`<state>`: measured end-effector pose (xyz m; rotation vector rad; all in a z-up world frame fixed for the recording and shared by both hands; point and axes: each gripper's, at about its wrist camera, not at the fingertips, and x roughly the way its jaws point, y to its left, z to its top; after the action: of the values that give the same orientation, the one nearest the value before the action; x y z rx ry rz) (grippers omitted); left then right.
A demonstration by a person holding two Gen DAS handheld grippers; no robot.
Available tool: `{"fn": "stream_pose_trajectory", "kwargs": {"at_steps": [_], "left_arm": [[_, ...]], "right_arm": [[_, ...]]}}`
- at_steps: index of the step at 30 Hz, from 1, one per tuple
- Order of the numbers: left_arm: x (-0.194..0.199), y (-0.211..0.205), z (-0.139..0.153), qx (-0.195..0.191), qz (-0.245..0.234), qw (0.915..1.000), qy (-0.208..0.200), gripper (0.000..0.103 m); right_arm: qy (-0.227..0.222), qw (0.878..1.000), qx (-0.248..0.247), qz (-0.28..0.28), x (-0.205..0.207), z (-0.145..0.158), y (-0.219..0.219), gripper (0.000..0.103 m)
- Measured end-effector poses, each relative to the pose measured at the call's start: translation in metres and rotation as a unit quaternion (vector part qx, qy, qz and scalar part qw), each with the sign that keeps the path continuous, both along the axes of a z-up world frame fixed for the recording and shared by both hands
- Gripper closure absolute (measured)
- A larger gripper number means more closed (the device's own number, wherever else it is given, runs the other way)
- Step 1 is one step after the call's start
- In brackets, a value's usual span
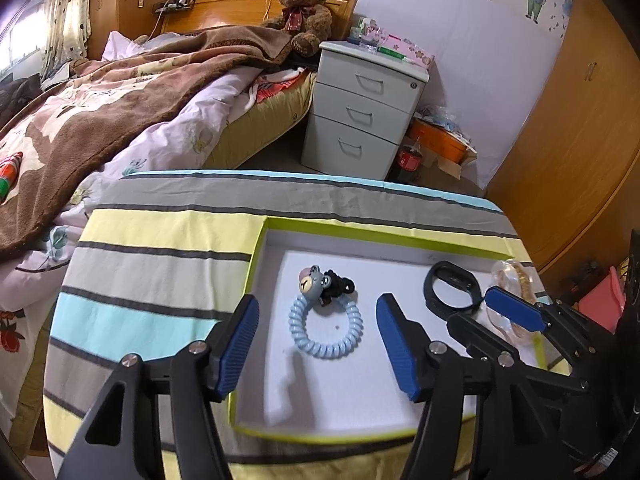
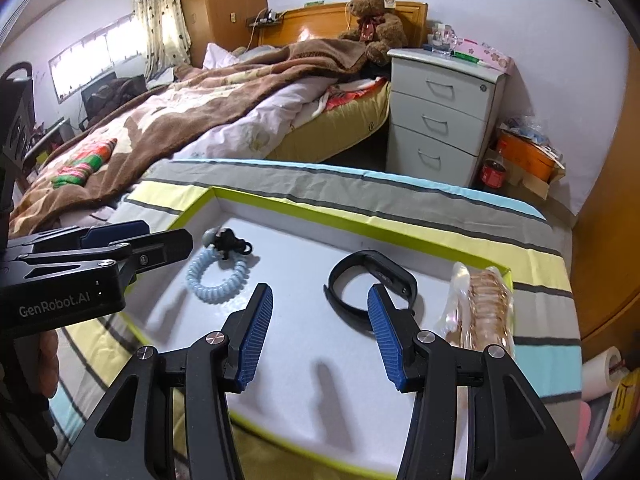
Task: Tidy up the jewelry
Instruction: 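Release the bear-charm tie with the left tool while the right tool releases the watch band in the box, then withdraw both open tools from the box toward the remaining jewelry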
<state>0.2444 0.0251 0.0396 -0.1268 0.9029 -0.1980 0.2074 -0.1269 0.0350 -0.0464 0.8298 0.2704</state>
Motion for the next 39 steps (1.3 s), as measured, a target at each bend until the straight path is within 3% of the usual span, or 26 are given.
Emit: {"fn": "stream_pose_trajectory", "kwargs": {"at_steps": [15, 22, 31, 34, 39], "left_arm": [[-0.07, 0.013, 0.028, 0.014, 0.009, 0.9987, -0.048, 0.036], [-0.104, 0.015, 0.035, 0.038, 0.01, 0.9966, -0.073, 0.035], [-0.138, 0.014, 0.031, 0.049, -0.006, 0.9946, -0.092, 0.035], [-0.148, 0.016, 0.025, 0.046, -0.011, 0.9954, -0.084, 0.029], [-0.162, 0.021, 0.012, 0.029, -0.023, 0.997, -0.068, 0.028]], "right_arm": [[-0.043, 0.998, 0.033, -0.021, -0.065, 0.028, -0.008, 0.052], [-0.068, 0.997, 0.018, -0.025, -0.101, 0.034, -0.007, 0.052], [-0.083, 0.996, 0.028, -0.036, -0.136, 0.034, -0.015, 0.051], [-0.079, 0.995, 0.032, -0.043, -0.147, 0.029, -0.023, 0.051], [-0.073, 0.994, 0.038, -0.066, -0.161, 0.022, -0.041, 0.051]]}}
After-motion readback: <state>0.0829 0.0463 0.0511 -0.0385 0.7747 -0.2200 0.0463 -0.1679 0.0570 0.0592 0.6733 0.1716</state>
